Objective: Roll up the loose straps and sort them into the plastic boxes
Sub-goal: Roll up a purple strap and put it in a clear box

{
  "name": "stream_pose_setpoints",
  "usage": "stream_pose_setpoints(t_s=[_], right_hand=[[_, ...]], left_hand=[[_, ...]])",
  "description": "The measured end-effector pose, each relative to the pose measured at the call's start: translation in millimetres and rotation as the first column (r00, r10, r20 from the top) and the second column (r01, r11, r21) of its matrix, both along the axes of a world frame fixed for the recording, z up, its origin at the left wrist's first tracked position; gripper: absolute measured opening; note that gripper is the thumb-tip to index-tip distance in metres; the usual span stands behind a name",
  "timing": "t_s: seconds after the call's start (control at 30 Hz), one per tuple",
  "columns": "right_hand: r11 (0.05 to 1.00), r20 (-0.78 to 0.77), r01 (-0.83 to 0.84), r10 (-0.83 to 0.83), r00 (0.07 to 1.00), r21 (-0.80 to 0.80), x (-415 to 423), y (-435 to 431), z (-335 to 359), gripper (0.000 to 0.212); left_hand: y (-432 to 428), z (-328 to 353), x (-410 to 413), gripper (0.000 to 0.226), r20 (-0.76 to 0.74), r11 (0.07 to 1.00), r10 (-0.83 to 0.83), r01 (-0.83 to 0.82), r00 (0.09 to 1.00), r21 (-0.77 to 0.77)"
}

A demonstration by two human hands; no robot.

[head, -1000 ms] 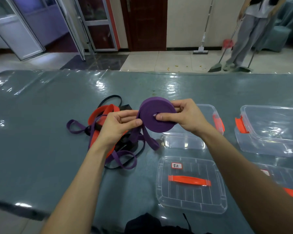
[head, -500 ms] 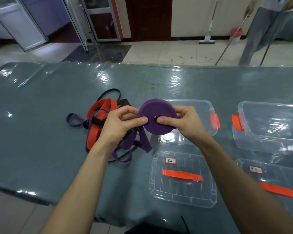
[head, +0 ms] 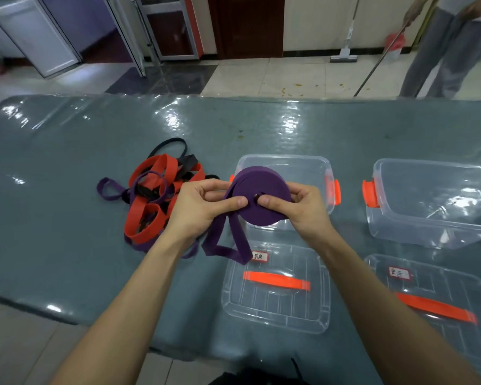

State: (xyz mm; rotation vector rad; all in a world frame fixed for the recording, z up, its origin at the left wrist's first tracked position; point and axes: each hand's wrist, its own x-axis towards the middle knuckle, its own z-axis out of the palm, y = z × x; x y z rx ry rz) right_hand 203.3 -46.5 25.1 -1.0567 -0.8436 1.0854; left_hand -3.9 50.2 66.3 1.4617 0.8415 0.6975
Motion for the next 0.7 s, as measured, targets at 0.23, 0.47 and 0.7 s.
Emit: stream_pose_setpoints(t_s=[0.23, 0.47, 0.7], right_hand=[[0.965, 0.453, -0.225, 0.263, 0.852, -0.137, 26.1, -15.7, 6.7, 0.054], [0.934, 0.842, -0.236, 0.348, 0.413, -0.27, 15.8, -2.4, 24.9, 0.052], [0.972, 0.798, -0.191, 0.224, 0.559, -0.139, 25.8, -7.7, 11.5, 0.039]], left_hand=[[-16.9, 4.7, 3.1, 0.041, -0.255, 0.978, -0.125, 0.162, 0.959, 0.13], [-18.3, 26.8, 10.1, 0.031, -0.546, 0.87, -0.182, 0.393, 0.818, 0.298], [0.6, 14.0, -7.6, 0.043, -0.439, 0.881, -0.3, 0.422, 0.847, 0.213]])
